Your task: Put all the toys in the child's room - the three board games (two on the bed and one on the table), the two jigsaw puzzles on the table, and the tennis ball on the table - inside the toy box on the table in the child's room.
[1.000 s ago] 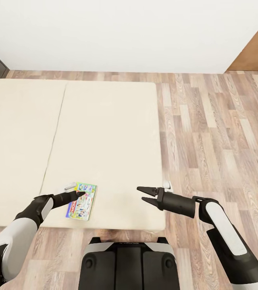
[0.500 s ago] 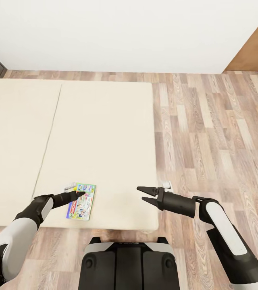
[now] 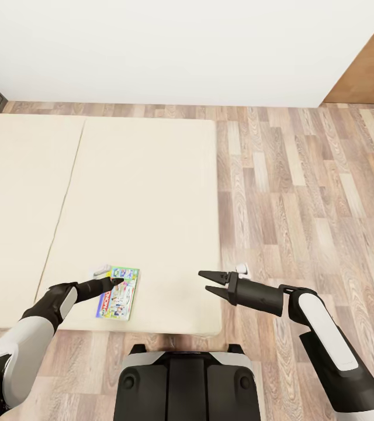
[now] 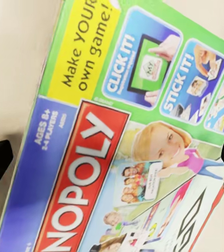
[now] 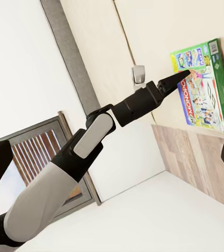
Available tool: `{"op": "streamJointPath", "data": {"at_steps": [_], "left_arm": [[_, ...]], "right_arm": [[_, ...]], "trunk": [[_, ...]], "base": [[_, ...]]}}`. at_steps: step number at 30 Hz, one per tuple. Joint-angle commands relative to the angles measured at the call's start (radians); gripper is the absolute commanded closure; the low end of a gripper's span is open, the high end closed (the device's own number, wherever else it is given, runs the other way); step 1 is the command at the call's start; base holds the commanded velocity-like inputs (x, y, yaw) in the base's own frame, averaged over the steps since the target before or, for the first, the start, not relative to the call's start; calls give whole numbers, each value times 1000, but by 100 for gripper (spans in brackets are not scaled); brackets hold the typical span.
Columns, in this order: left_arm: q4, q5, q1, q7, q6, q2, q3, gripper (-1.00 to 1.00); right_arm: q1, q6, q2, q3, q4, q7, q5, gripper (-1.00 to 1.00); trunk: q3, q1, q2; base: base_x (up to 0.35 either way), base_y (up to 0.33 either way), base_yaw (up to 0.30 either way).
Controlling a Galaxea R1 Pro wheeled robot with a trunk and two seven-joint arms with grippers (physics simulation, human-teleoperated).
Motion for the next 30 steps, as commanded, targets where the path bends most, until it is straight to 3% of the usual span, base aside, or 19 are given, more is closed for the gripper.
{"op": "streamJointPath", "data": {"at_steps": [1,30], "left_arm": [[-1,-4,0,-6,10,-1,8,-100],[-1,-4,-1,-5,10,-2,6,-100]], "right_arm": [[-1,1,-1,1,0,-2,-3,-100],[-1,1,-1,1,0,-2,-3,-100]], "trunk": [[-1,1,-2],[-1,1,-2]], "base": [[0,-190,0],[0,-151,0]]}}
